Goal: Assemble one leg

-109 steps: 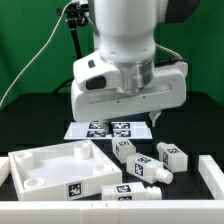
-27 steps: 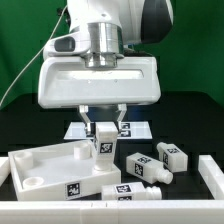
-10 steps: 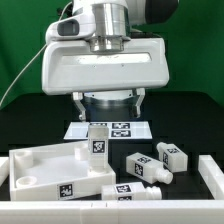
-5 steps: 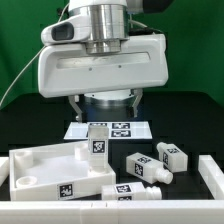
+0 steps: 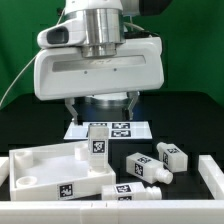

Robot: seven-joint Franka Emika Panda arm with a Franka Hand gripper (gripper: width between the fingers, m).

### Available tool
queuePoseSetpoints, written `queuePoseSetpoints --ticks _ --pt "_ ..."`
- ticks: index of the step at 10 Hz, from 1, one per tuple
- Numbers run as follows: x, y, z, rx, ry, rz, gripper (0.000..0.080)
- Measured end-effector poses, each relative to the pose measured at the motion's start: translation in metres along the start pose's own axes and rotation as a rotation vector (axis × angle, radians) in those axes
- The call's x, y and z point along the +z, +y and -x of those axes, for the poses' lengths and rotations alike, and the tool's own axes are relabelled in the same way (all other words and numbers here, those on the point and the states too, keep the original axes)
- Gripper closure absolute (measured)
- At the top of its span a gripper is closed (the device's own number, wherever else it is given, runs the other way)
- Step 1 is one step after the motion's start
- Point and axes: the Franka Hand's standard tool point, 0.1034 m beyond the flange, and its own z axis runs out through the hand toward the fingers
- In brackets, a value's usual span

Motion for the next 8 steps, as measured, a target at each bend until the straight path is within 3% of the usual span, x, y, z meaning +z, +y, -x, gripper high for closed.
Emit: queuePoseSetpoints --ticks 3,6,8 --pt "0.012 0.007 0.004 0.035 -0.007 0.002 0.0150" --pt "0.015 0.005 0.005 0.029 -0.010 0.001 0.0150" --pt "0.015 0.004 0.005 0.028 -0.010 0.001 0.0408"
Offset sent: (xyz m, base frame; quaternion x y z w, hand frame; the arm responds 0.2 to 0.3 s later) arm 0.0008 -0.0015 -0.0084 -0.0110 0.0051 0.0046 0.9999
